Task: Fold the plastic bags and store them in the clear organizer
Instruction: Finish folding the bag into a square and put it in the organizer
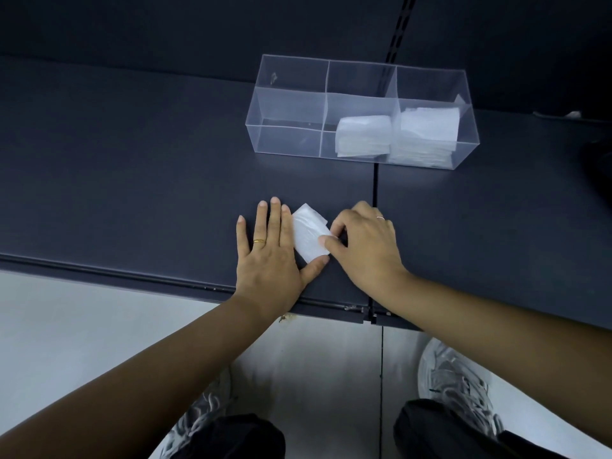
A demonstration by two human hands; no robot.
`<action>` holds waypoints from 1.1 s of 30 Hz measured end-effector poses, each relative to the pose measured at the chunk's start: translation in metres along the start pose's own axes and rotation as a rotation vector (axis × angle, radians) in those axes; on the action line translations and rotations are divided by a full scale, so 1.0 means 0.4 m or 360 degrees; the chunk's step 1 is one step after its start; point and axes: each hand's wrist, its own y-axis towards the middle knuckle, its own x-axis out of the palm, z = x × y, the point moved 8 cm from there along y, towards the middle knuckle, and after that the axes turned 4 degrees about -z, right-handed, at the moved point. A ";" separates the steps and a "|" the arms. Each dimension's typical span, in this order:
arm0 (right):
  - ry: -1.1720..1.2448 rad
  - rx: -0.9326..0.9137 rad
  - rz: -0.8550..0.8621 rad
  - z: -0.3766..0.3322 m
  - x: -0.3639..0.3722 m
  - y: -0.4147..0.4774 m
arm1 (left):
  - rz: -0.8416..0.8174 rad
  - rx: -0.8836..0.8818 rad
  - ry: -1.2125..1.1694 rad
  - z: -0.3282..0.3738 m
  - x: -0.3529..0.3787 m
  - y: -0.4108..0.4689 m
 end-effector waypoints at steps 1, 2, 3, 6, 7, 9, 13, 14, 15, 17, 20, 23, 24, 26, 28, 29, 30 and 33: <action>0.0008 -0.0001 -0.0010 -0.006 -0.001 0.002 | -0.0016 -0.0018 0.0011 0.001 0.002 -0.002; 0.0036 -0.0008 -0.0008 -0.013 -0.003 0.003 | -0.0029 -0.0044 0.0016 0.001 0.003 -0.005; 0.0094 -0.0008 -0.0008 -0.020 -0.007 0.002 | -0.0039 -0.0070 0.0015 -0.001 0.004 -0.010; 0.0414 0.0074 -0.0082 -0.024 -0.008 0.004 | -0.0057 -0.0122 -0.0016 0.004 0.004 -0.034; 0.0518 0.0097 -0.0127 -0.024 -0.004 0.004 | -0.0074 -0.0126 -0.0040 0.007 0.006 -0.046; 0.0671 0.0101 -0.0222 -0.023 0.003 0.004 | -0.0093 -0.0110 -0.0200 0.006 0.003 -0.063; 0.0532 -0.0188 -0.0308 -0.056 -0.045 -0.009 | 0.0030 0.0207 -0.0760 -0.013 -0.101 -0.048; 0.0445 -0.0321 -0.0333 -0.075 -0.060 -0.016 | 0.0043 0.0393 -0.0793 0.000 -0.138 -0.040; 0.0372 -0.0447 -0.0361 -0.095 -0.074 -0.024 | 0.0003 0.0561 -0.0808 0.018 -0.168 -0.033; 0.0284 -0.0603 -0.0382 -0.122 -0.101 -0.040 | -0.0121 0.0715 -0.0894 0.039 -0.207 -0.015; 0.0414 -0.0559 -0.0307 -0.104 -0.153 -0.036 | -0.0098 0.0646 -0.1083 0.020 -0.239 0.016; 0.0749 -0.0350 -0.0323 -0.054 -0.177 -0.012 | -0.0073 0.0533 -0.1358 -0.010 -0.240 0.030; 0.0835 -0.0293 -0.0338 -0.042 -0.179 -0.004 | -0.0076 0.0495 -0.1441 -0.013 -0.239 0.033; 0.0887 -0.0221 -0.0300 -0.023 -0.190 0.019 | -0.0028 0.0420 -0.1488 -0.019 -0.242 0.043; 0.0907 -0.0143 -0.0164 0.004 -0.221 0.057 | 0.0112 0.0312 -0.1503 -0.041 -0.257 0.065; 0.0936 -0.0083 -0.0055 0.025 -0.245 0.082 | 0.0191 0.0250 -0.1533 -0.058 -0.267 0.079; 0.0976 -0.0009 0.0069 0.051 -0.271 0.110 | 0.0267 0.0192 -0.1553 -0.075 -0.276 0.094; 0.1024 0.0202 0.0317 0.121 -0.323 0.204 | 0.0478 0.0147 -0.1311 -0.100 -0.304 0.135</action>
